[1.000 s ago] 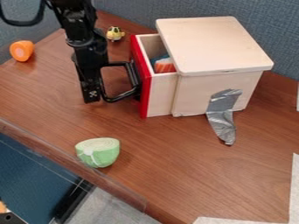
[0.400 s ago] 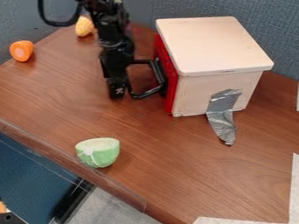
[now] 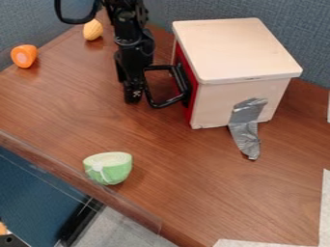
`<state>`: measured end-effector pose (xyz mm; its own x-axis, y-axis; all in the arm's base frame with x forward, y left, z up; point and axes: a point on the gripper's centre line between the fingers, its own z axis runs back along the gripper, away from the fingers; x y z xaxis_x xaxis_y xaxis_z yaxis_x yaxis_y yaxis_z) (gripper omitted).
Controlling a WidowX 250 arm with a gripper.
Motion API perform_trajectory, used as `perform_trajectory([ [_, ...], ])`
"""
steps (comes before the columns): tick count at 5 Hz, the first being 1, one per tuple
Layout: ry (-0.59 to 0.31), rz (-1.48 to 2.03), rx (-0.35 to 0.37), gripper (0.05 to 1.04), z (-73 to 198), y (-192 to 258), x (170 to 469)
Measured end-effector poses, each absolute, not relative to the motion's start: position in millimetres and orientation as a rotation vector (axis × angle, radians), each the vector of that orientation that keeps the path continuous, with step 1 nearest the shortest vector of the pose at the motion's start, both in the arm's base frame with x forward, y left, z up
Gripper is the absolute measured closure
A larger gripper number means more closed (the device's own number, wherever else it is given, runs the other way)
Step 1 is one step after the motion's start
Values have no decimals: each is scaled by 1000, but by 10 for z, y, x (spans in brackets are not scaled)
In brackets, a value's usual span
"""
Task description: Close the drawer
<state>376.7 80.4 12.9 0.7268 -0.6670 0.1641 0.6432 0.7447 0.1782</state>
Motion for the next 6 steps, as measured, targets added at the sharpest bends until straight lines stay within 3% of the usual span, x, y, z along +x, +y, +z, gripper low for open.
perform_trajectory([
  [1,-223,-712,99,84,125,792,3686],
  [4,-269,-644,66,84,719,1345,3048],
  [6,-275,-684,39,84,724,1649,2626],
])
